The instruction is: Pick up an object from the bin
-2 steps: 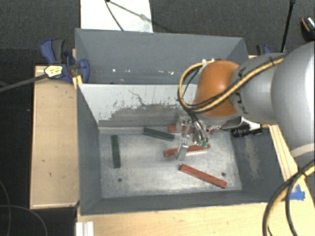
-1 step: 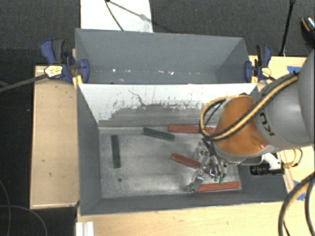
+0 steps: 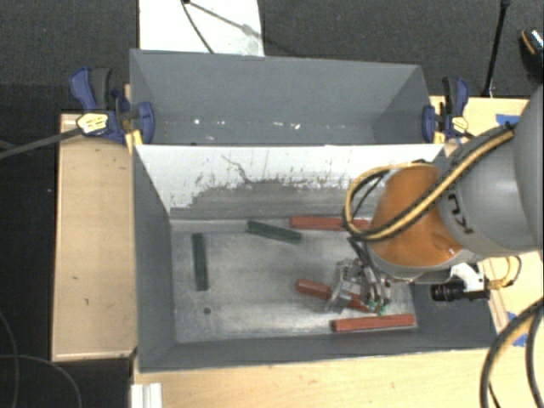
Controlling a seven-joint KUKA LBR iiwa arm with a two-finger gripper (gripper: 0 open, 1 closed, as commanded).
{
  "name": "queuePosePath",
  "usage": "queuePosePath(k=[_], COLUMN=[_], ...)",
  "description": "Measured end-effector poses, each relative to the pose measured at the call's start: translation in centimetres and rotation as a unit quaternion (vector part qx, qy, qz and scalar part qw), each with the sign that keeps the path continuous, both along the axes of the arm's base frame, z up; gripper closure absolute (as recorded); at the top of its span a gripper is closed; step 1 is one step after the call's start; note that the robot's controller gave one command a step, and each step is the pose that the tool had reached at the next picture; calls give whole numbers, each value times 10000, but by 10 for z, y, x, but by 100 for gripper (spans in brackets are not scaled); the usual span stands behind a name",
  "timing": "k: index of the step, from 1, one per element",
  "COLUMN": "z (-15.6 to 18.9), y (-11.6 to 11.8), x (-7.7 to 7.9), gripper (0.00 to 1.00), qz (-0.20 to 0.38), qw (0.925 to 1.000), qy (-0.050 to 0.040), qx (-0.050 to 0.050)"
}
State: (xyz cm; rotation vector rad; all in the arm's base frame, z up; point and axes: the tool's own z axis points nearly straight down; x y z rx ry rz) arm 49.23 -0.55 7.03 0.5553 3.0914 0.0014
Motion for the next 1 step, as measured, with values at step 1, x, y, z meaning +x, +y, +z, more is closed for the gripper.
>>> queuePosePath(k=[1], z=[159], y=[17], x=[8], gripper=[100], qz=[506], qw=[9987], qy=[-50], qx=[-2])
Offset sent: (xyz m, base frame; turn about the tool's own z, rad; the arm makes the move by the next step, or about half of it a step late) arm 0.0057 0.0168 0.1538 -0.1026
